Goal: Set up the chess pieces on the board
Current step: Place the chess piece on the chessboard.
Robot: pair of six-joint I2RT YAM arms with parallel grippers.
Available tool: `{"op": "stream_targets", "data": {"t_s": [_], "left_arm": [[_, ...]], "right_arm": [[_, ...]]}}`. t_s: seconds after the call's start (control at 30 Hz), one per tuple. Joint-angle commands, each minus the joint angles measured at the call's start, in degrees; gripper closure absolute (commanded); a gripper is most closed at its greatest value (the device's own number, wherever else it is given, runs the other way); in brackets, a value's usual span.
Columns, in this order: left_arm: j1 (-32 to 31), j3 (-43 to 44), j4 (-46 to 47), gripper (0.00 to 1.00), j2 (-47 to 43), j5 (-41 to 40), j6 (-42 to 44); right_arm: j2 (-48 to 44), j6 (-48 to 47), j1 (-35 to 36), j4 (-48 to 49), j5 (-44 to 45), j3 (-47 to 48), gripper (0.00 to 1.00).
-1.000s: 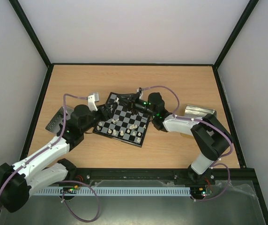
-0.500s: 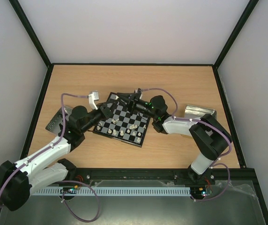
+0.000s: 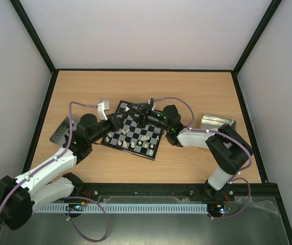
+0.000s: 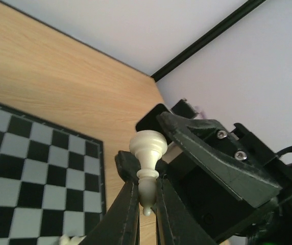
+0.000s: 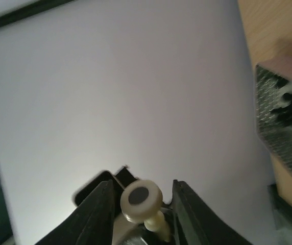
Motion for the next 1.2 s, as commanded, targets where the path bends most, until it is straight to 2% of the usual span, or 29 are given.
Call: {"op": "stream_targets", "data": {"t_s": [0.0, 0.07, 0.2, 0.33, 0.4, 0.57, 0.73, 0.8, 1.17], "left_arm": [[0.3, 5.4, -14.8, 0.98, -1.1, -1.6, 5.0], [0.3, 8.5, -23.2, 0.98, -0.7, -1.8, 8.0], [0.6, 13.8, -39.4, 0.98, 1.2, -2.4, 13.4], [0.9, 21.1, -54.3, 0.98, 5.9, -3.8, 18.0], [1.2, 24.5, -58.7, 0.98, 9.0, -4.0, 19.9], [1.3, 33.3, -66.8, 0.98, 20.3, -2.7, 25.2], [1.3, 42.1, -72.6, 0.98, 30.7, -6.3, 28.3], [0.7, 45.2, -74.1, 0.98, 33.9, -5.3, 29.0], [-12.0, 52.4, -82.5, 0.98, 41.8, -5.0, 31.4]], "right_arm": [[-3.3, -11.8, -0.4, -9.1, 1.5, -0.4, 0.63], [-5.1, -16.7, -1.2, -14.6, 3.3, -0.8, 0.51], [-9.6, -27.2, -2.7, -25.6, 7.4, -0.2, 0.38], [-13.6, -39.9, -3.0, -40.2, 16.0, 1.6, 0.33], [-15.5, -43.7, -3.0, -44.5, 20.2, 1.8, 0.33], [-18.6, -50.2, -3.0, -52.5, 28.2, 1.8, 0.33], [-21.9, -52.7, -3.0, -55.2, 33.9, 0.3, 0.32], [-22.5, -53.4, -3.0, -56.3, 35.4, 0.0, 0.32], [-25.9, -55.3, -3.3, -60.1, 43.3, -1.8, 0.32]]}}
